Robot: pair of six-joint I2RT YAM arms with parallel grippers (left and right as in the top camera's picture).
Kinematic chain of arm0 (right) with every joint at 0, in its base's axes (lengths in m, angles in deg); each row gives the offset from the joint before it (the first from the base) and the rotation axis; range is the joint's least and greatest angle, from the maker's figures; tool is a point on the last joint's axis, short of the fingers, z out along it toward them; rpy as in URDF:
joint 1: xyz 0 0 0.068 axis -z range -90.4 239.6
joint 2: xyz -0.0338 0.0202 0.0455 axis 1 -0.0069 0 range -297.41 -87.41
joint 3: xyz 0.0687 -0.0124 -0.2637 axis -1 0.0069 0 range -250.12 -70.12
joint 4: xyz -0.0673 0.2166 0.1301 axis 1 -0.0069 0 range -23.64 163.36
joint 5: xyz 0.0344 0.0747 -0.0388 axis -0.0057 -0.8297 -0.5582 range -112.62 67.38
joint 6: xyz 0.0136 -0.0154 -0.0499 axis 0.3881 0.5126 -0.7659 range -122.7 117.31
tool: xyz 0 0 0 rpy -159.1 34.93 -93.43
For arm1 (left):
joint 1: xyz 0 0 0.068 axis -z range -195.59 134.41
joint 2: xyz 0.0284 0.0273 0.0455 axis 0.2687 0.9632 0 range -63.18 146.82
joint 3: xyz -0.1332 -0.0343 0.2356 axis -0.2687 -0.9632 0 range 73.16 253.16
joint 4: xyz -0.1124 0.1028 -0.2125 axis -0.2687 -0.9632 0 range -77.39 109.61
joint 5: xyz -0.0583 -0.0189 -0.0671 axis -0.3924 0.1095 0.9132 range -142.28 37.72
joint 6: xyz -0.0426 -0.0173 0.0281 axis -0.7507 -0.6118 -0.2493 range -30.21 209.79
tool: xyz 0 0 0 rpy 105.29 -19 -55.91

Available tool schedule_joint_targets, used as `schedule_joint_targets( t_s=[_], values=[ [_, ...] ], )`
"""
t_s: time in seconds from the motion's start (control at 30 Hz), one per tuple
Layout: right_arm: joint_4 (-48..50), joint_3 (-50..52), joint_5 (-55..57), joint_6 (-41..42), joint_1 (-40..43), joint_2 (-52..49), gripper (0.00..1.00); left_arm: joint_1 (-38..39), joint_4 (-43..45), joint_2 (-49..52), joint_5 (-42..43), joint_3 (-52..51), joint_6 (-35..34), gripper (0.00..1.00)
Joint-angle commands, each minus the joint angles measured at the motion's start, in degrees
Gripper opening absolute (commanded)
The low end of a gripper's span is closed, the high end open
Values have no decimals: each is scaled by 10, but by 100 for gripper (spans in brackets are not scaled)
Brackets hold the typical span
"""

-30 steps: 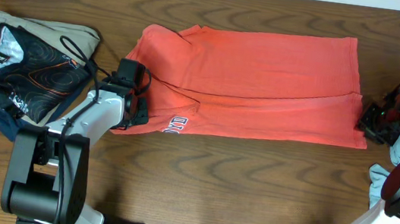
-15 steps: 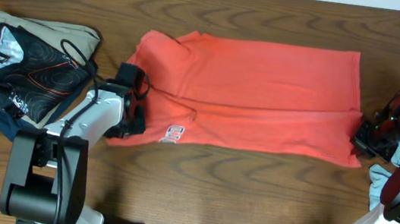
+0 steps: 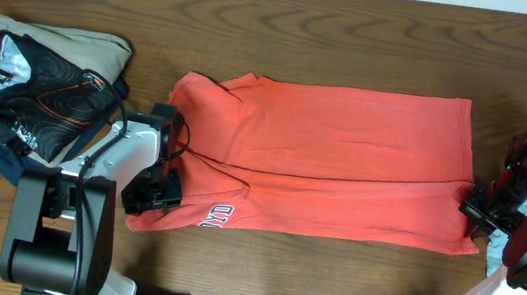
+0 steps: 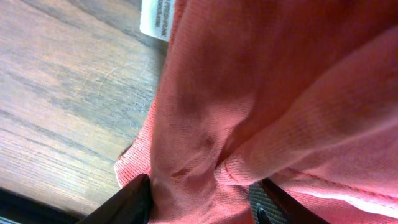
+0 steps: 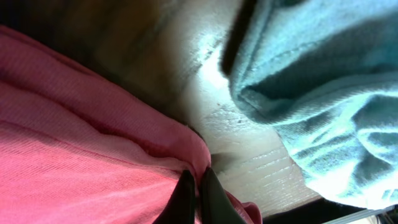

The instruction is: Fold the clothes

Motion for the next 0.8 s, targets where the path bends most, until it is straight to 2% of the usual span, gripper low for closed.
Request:
schedule_joint_targets(
  t_s=[0.0, 0.17, 0.3, 0.37, 0.4, 0.43, 0.47, 0.53, 0.63, 0.77],
  values=[
    [-3, 11, 23, 24, 4, -3, 1, -4, -1, 29, 13, -30, -12, 53],
    [0, 26, 15, 27, 4, 17, 1, -3, -3, 15, 23, -29, -9, 53],
    [14, 22, -2, 27, 4, 70, 1, -3, -9, -38, 23, -8, -5, 53],
    [25, 15, -10, 27, 4, 105, 6, -3, -12, -75, 23, 11, -5, 54],
    [32, 9, -17, 27, 4, 123, 9, -3, -12, -92, 23, 22, -5, 57],
    [41, 3, -26, 26, 4, 139, 17, -3, -8, -109, 23, 35, -2, 61],
    [51, -3, -40, 24, 4, 158, 28, -3, -2, -123, 23, 47, 4, 65],
    [74, -11, -78, 3, 4, 189, 50, -3, 18, -145, 32, 72, 26, 66],
    [120, -12, -166, -52, 4, 236, 64, -3, 56, -150, 66, 114, 56, 66],
    [147, -12, -238, -97, 1, 268, 72, -3, 104, -120, 79, 163, 79, 70]
  ],
)
